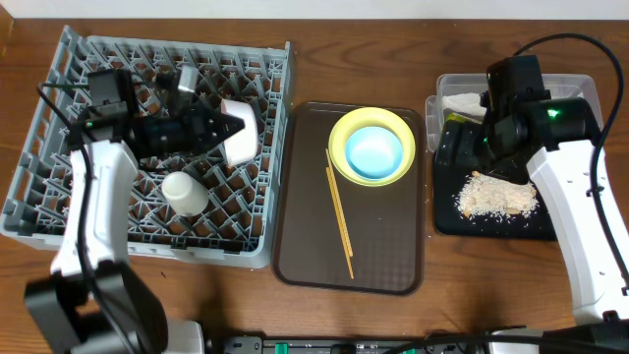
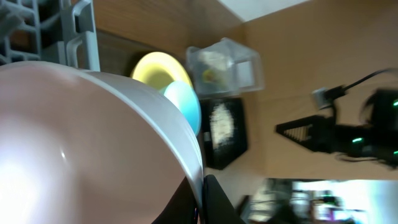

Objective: Sort waste into correct bins and load items into the dishwasher
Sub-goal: 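Lift the white bowl and carry it over the dish rack, then lower the white bowl into the dish rack and release it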

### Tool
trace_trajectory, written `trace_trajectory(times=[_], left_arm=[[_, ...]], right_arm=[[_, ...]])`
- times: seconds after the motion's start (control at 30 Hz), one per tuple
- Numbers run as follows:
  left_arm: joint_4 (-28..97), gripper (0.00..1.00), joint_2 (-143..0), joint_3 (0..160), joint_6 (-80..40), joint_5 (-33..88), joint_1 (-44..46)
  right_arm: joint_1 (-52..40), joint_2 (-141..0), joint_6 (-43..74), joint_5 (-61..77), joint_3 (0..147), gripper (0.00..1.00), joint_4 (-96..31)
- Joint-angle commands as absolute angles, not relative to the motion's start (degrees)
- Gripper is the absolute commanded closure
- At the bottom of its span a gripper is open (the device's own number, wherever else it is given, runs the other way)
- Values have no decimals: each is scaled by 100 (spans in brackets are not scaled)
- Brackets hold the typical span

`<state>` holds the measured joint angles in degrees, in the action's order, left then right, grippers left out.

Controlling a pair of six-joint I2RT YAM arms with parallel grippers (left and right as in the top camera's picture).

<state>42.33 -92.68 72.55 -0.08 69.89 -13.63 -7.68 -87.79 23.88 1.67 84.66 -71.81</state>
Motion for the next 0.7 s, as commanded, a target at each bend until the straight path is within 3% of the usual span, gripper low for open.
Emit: trace_trajectory(times=[0.0, 0.33, 0.47, 0.5, 0.53, 0.6, 0.67], left_arm=[[4254, 92, -9675, 7373, 82, 8073, -1597], [4254, 92, -10383, 7369, 43, 7926, -2060], [4261, 88, -10383, 7363, 40, 7430, -2198], [4268, 86, -10383, 7363, 40, 7319, -2226], [4274, 78, -10383, 7363, 40, 7177, -2252], [4278, 74, -10383, 7363, 40, 6869, -2305], [4278, 62, -10383, 7363, 40, 6528, -2359]], right_arm=[[-676, -8659, 2351, 152, 8569, 1, -7201], [-676, -8659, 2351, 152, 8569, 1, -7231], [-676, -8659, 2351, 154, 8569, 1, -7231], [-676, -8659, 2351, 154, 8569, 1, -7231], [-676, -8659, 2351, 154, 8569, 1, -7229], [-676, -8659, 2351, 152, 8569, 1, -7229], [-676, -8659, 2351, 154, 8569, 1, -7244]])
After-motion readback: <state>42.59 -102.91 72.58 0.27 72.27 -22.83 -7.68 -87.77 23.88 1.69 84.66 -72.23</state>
